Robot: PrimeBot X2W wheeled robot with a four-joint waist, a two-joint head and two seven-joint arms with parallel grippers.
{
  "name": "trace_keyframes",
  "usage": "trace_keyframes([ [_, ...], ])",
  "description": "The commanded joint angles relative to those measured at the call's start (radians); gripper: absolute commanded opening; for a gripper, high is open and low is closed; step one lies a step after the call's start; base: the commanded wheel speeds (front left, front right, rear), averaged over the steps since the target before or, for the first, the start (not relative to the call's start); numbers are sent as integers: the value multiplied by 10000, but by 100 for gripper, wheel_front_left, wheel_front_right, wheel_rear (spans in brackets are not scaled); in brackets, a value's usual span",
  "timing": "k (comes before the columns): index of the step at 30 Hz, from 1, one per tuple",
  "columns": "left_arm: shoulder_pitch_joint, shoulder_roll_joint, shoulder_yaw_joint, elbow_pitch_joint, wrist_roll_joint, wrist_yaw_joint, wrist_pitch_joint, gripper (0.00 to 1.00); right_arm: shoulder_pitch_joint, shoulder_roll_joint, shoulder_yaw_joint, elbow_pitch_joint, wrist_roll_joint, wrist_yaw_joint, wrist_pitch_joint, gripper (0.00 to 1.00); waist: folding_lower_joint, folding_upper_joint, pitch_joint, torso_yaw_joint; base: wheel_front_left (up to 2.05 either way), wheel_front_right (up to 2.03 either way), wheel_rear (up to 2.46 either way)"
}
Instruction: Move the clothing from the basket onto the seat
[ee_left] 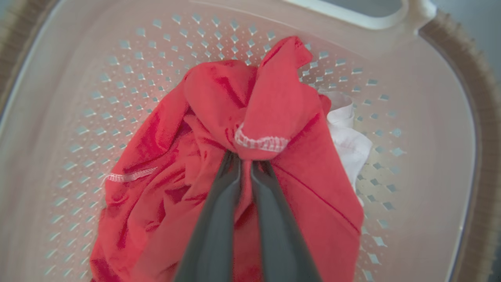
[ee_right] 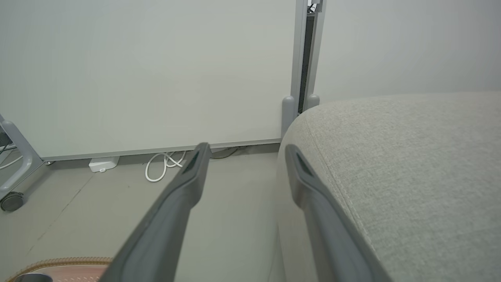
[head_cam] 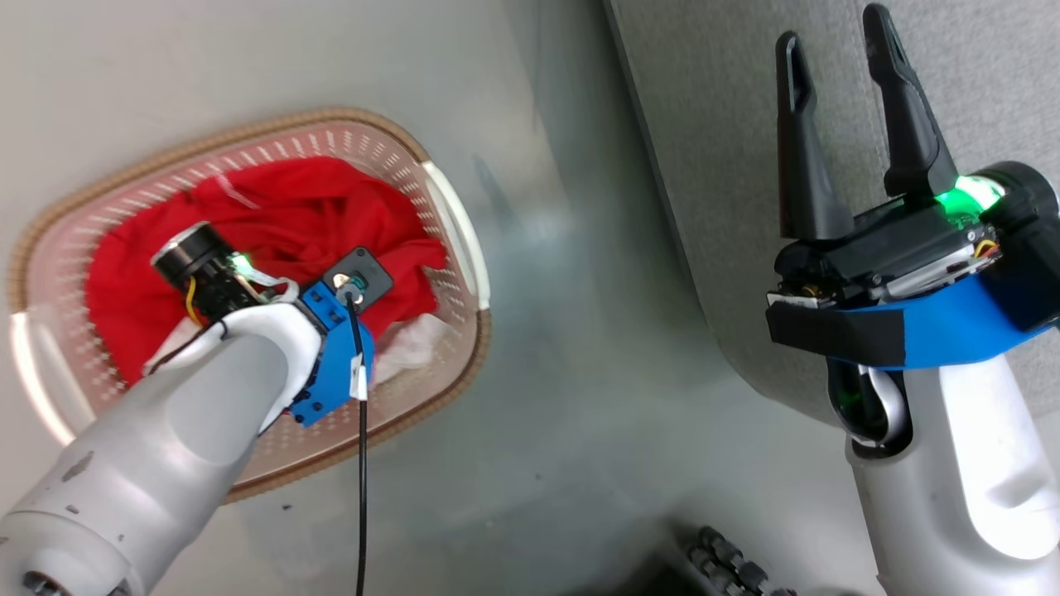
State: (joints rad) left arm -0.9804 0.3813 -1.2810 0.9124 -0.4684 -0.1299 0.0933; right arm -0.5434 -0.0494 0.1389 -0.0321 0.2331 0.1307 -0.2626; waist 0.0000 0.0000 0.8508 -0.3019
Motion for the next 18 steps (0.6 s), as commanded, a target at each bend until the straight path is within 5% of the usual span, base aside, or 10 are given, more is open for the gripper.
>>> trace_keyframes([
  [1,-38,-122,-22,80,-20,-6,-294,0,190,-17,-44,82,-106,1,-35,100,0,0,-614,398,0,0,0],
  [11,267,-1133,68,816,-1398,-6,-2917,0,1208,-21,-287,574,-755,1,-35,100,0,0,-2888,1346,0,0,0],
  [18,553,-1566,745,920,-2189,-5,-3582,0,1936,-117,-413,819,-971,1,-35,100,0,0,-4331,1845,0,0,0],
])
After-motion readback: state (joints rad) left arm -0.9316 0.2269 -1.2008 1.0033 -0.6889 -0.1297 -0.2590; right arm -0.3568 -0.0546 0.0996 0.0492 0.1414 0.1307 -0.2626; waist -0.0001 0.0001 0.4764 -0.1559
